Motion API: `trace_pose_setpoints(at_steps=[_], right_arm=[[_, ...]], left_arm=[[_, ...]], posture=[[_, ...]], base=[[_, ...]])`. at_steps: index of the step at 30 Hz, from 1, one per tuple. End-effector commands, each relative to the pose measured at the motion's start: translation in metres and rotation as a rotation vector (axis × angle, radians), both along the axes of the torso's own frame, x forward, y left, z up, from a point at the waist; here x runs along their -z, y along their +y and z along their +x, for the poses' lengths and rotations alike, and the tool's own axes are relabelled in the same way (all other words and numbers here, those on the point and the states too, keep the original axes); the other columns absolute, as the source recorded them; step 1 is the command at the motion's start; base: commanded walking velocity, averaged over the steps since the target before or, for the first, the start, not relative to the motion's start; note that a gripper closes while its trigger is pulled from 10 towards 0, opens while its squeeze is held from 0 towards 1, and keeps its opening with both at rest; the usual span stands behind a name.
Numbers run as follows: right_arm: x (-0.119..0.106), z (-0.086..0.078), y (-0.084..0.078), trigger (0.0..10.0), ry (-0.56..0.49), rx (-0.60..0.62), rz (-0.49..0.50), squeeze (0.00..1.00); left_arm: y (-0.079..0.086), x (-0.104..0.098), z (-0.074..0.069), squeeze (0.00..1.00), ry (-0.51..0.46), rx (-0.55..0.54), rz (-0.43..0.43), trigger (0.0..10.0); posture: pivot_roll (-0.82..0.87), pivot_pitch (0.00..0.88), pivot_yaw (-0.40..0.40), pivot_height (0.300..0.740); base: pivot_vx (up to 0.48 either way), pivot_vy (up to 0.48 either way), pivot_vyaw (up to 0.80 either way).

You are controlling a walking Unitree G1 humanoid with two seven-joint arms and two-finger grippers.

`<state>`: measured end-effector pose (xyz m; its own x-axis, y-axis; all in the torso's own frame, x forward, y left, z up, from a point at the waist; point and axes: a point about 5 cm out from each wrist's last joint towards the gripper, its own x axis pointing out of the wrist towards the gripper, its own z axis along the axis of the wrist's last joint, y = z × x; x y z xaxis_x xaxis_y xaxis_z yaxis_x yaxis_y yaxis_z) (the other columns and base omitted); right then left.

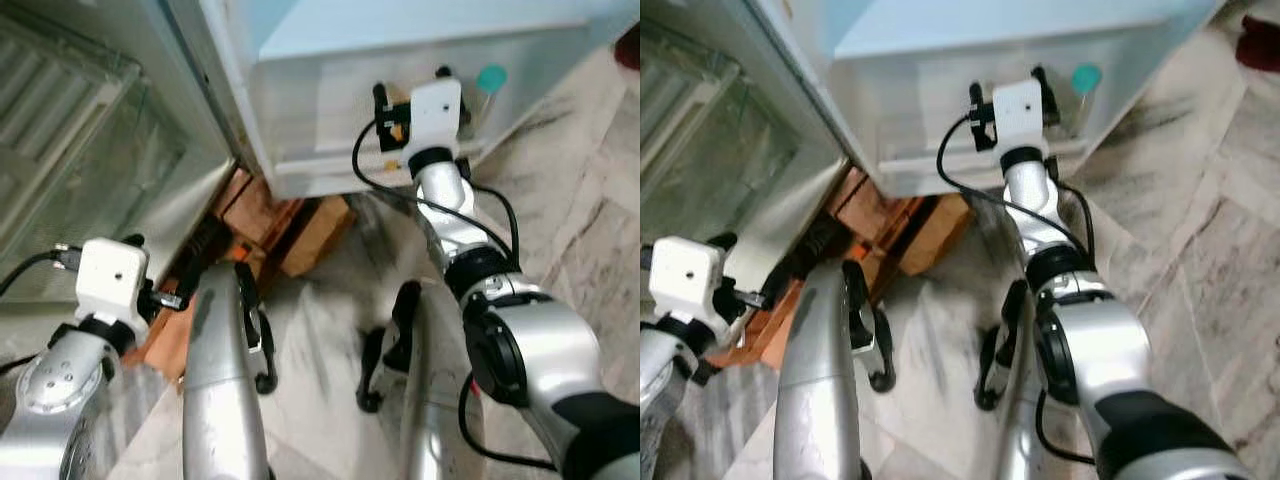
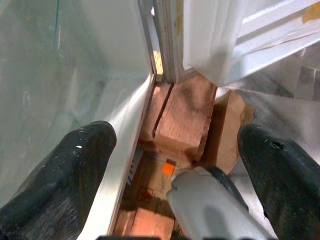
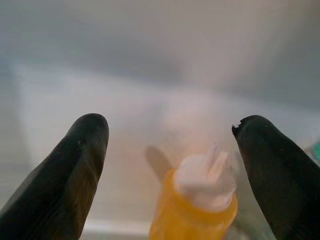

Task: Restocking fridge

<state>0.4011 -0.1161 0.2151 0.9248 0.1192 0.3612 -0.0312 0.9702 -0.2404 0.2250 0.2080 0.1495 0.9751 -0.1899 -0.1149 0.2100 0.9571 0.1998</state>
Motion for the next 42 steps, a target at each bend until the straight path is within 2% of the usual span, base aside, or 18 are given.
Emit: trace_pose_setpoints(at_steps=[1,6,10,14,15,16,17,18,19,20,25,28,31,38,42], right_arm=[[-0.001,-0.001,0.002,10.0,-0.007,-0.019,0.01,1.0],[0.007,-0.005,0.001,10.0,-0.001,-0.039,0.031,1.0],[0.02,-0.014,0.001,10.0,0.001,-0.058,0.074,1.0],[0.045,-0.035,-0.004,10.0,0.018,-0.072,0.075,1.0],[0.058,-0.044,-0.008,10.0,0.055,-0.078,0.079,0.29],[0.061,-0.048,-0.009,10.0,0.063,-0.085,0.078,0.29],[0.07,-0.06,-0.013,10.0,0.071,-0.096,0.057,0.0],[0.081,-0.069,-0.02,10.0,0.104,-0.09,0.056,0.0],[0.081,-0.069,-0.02,10.0,0.104,-0.09,0.056,0.0],[0.088,-0.08,-0.024,10.0,0.139,-0.086,0.087,0.0],[0.096,-0.108,-0.038,10.0,0.163,-0.032,0.162,0.0],[0.097,-0.115,-0.04,10.0,0.148,0.011,0.158,0.0],[0.098,-0.122,-0.045,10.0,0.174,0.071,0.2,0.0],[0.126,-0.137,-0.05,10.0,0.306,0.114,0.225,0.0],[0.13,-0.14,-0.053,10.0,0.334,0.131,0.225,0.0]], left_arm=[[0.0,0.011,-0.003,0.0,0.034,-0.001,0.003,10.0],[-0.005,0.02,0.01,0.0,0.041,-0.002,-0.029,10.0],[-0.007,0.029,0.016,0.0,0.068,-0.004,-0.057,10.0],[-0.011,0.039,0.025,0.0,0.08,-0.03,-0.073,10.0],[-0.012,0.042,0.028,0.0,0.076,-0.039,-0.053,10.0],[-0.012,0.043,0.029,0.0,0.075,-0.041,-0.05,10.0],[-0.013,0.046,0.032,0.0,0.07,-0.046,-0.058,10.0],[-0.015,0.048,0.036,0.0,0.064,-0.051,-0.068,10.0],[-0.015,0.048,0.036,0.0,0.064,-0.051,-0.068,10.0],[-0.016,0.047,0.037,0.0,0.06,-0.053,-0.071,10.0],[-0.026,0.045,0.041,0.0,0.025,-0.017,-0.065,10.0],[-0.027,0.044,0.042,0.0,0.013,-0.03,-0.063,10.0],[-0.027,0.045,0.043,0.0,0.003,-0.036,-0.071,10.0],[-0.044,0.056,0.052,0.0,0.003,0.019,-0.093,10.0],[-0.05,0.06,0.057,0.0,0.005,0.024,-0.102,10.0]], posture=[[0.17,0.289,-0.02,0.543],[0.14,0.224,-0.029,0.543],[0.11,0.177,-0.029,0.543],[0.08,0.116,-0.029,0.543],[0.06,0.092,-0.027,0.543],[0.06,0.092,-0.027,0.543],[0.04,0.067,-0.023,0.543],[0.03,0.044,-0.022,0.543],[0.03,0.044,-0.022,0.543],[0.03,0.032,-0.021,0.543],[0.02,0.0,-0.008,0.548],[0.02,0.0,-0.007,0.562],[0.0,0.0,-0.012,0.577],[-0.01,0.0,-0.063,0.62],[-0.02,0.0,-0.063,0.64]], base=[[0.0,0.0,0.0],[0.0,0.0,0.0],[0.0,0.0,0.0],[0.0,0.0,0.0],[0.0,0.0,0.0],[0.0,0.0,0.0],[0.0,0.0,0.0],[0.0,0.0,0.0],[0.0,0.0,0.0],[0.0,0.0,0.0],[0.0,0.0,0.0],[0.0,0.0,0.0],[0.0,0.0,0.0],[0.0,0.0,0.0],[0.0,0.0,0.0]])
